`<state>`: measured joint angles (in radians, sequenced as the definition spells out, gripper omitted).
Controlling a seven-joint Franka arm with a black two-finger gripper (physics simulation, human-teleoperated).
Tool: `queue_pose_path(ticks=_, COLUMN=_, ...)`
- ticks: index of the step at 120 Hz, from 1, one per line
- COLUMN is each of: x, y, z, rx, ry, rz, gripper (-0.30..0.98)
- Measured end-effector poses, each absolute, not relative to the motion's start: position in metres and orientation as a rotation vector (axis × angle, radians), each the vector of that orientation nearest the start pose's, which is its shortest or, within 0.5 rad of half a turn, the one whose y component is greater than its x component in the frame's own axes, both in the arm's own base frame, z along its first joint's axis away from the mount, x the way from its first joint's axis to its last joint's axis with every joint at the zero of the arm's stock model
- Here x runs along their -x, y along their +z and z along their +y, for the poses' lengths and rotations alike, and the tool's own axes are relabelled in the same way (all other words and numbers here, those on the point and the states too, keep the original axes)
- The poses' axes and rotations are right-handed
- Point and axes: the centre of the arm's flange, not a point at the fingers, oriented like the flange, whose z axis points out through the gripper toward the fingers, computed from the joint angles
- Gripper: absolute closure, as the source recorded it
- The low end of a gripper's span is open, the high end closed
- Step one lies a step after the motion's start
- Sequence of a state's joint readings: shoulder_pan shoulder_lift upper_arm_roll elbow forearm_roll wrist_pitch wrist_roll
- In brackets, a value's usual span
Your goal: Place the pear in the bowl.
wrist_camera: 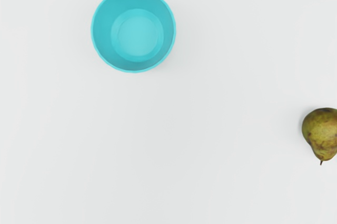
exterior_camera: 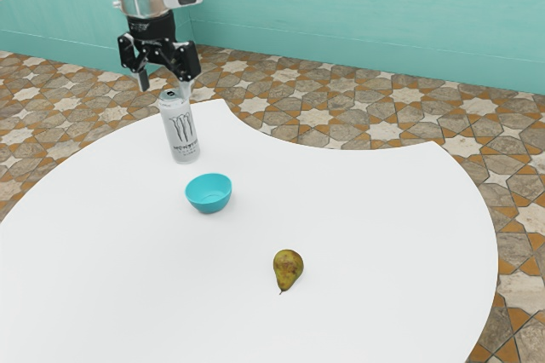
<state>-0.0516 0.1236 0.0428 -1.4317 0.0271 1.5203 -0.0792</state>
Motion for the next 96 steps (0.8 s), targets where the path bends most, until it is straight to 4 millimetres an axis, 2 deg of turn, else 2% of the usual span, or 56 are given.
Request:
queue_pose_path(ticks=30, x=-0.586, y=0.617, z=0.000, rx=3.106, ry=0.051, rz=-0.122, gripper=0.00)
queue_pose_path(ticks=43, x=-0.585, y=0.617, z=-0.004, rx=3.109, ry=0.038, rz=-0.111, gripper=0.00)
queue_pose_path(ticks=49, x=-0.581, y=0.595, z=-0.012, rx=3.112, ry=0.079, rz=-0.087, gripper=0.00)
queue_pose_path(ticks=56, x=-0.577, y=0.557, z=-0.025, rx=3.114, ry=0.143, rz=-0.052, gripper=0.00)
queue_pose_path(ticks=74, x=-0.568, y=0.480, z=-0.068, rx=3.129, ry=0.211, rz=0.059, gripper=0.00)
queue_pose_path(ticks=84, x=-0.570, y=0.452, z=-0.079, rx=3.135, ry=0.213, rz=0.082, gripper=0.00)
queue_pose_path(ticks=96, x=-0.577, y=0.431, z=-0.084, rx=3.145, ry=0.192, rz=0.090, gripper=0.00)
